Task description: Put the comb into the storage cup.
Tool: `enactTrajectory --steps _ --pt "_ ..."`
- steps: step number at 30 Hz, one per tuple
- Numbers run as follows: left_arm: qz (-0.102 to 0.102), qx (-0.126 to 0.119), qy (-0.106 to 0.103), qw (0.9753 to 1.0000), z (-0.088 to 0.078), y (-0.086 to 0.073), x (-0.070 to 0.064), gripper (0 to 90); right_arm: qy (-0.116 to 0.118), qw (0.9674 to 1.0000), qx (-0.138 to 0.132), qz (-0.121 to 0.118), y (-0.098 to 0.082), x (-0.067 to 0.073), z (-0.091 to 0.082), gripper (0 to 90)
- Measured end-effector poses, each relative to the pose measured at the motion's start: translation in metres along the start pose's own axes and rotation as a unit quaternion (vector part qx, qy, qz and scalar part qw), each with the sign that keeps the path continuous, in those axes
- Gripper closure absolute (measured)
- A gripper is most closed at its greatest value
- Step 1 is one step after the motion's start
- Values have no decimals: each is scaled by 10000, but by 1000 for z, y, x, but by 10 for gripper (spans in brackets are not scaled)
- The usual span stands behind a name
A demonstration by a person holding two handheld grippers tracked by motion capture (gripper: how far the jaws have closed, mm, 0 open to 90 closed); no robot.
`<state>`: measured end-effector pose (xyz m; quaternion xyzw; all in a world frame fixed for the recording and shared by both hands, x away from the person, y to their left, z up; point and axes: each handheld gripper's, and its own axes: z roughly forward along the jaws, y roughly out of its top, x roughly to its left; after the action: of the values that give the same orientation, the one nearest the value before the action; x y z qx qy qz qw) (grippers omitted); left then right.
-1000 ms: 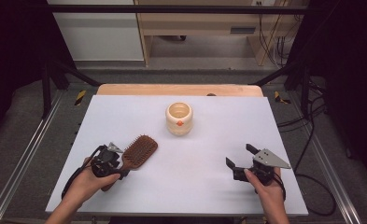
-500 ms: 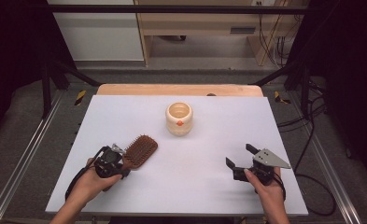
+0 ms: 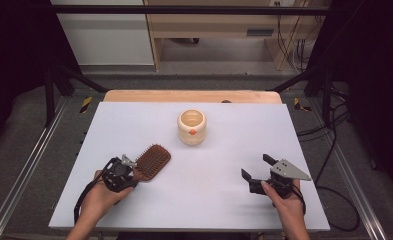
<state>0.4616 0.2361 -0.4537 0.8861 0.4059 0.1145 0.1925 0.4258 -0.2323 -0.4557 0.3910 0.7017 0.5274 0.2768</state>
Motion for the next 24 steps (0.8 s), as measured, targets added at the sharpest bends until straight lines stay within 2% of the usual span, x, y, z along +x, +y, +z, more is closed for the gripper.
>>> enactTrajectory --steps 3,8,13,22,24 --pt "78 22 27 10000 0 1 -1 723 0 10000 3 -3 0 0 0 65" --pt "149 -190 -34 9997 -1 -5 1 724 8 10000 -12 4 0 -1 0 65" --pt "102 -390 -55 9992 -1 -10 1 725 -1 10000 -16 15 0 -1 0 65" --pt "86 -566 -27 9984 -2 -14 1 724 29 10000 -31 -2 1 0 0 65" --pt "72 -665 -6 9978 -3 -15 1 725 37 10000 -24 -16 1 0 0 65"
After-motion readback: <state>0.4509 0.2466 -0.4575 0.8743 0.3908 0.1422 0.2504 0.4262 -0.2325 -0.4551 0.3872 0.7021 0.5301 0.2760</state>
